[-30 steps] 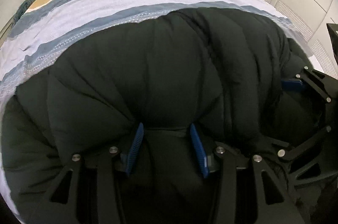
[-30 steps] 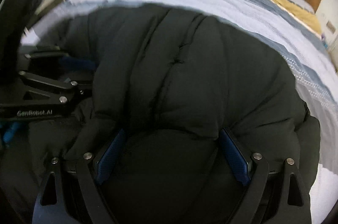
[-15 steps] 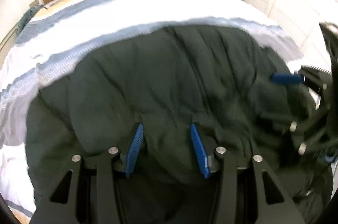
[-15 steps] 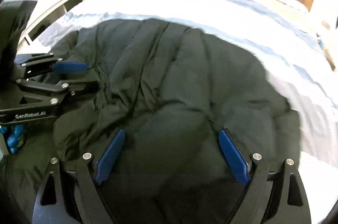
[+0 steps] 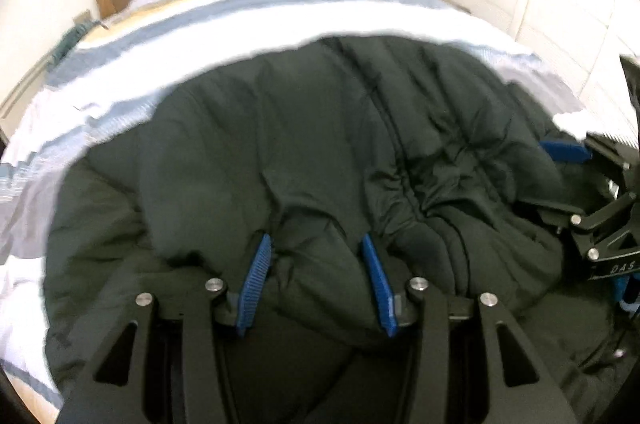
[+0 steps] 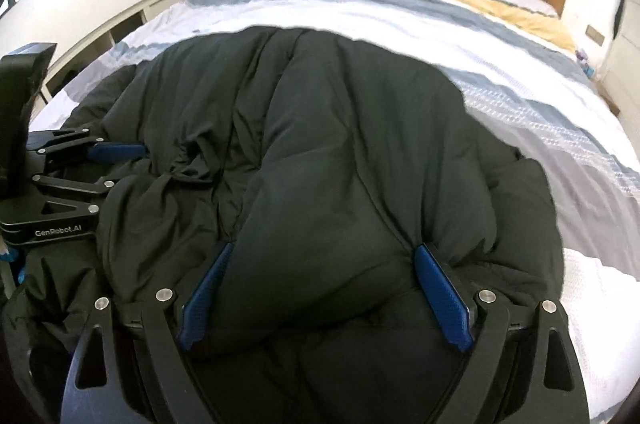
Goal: Fold large clothes
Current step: 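Press the folded coat flat with both tools, then lift both tools away from the coat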
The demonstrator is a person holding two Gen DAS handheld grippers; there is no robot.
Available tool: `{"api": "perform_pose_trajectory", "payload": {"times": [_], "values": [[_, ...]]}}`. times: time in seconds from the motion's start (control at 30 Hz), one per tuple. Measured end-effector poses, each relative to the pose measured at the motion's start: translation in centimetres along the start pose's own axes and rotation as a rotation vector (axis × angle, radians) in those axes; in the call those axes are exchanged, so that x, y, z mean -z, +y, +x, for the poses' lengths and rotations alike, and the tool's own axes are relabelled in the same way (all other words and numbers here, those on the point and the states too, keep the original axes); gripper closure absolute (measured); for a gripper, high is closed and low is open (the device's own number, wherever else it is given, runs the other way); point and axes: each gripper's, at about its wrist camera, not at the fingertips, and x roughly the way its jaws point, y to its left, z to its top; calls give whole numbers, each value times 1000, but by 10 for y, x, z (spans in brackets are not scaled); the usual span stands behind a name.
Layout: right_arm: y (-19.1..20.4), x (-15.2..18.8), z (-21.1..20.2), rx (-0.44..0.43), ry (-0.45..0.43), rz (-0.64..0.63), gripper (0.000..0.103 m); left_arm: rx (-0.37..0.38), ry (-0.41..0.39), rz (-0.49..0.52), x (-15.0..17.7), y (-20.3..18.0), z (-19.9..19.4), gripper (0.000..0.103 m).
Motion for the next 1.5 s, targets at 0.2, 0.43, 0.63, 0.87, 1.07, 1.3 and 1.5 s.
{"api": "perform_pose_trajectory", "payload": {"times": [0.2,0.43,0.63,0.87,1.07,1.3,1.5], "values": [[11,24,-63,51,-48,50,14,-29,-75,-72,25,7,-80,57],[41,67,-170,47,-92,66,14,-75,-110,-107,93,-1,-188,57],[64,125,-226,48,-98,131,14,-162,-157,-103,139,-13,-256,50],[62,180,-269,91,-87,210,12,-199,-212,-86,180,-20,-312,46],[52,222,-297,134,-87,289,10,-204,-237,-83,206,-25,-339,42],[36,259,-307,177,-68,379,9,-225,-221,-115,231,-17,-347,40],[17,282,-309,208,-44,440,7,-258,-186,-123,247,-10,-341,38]]}}
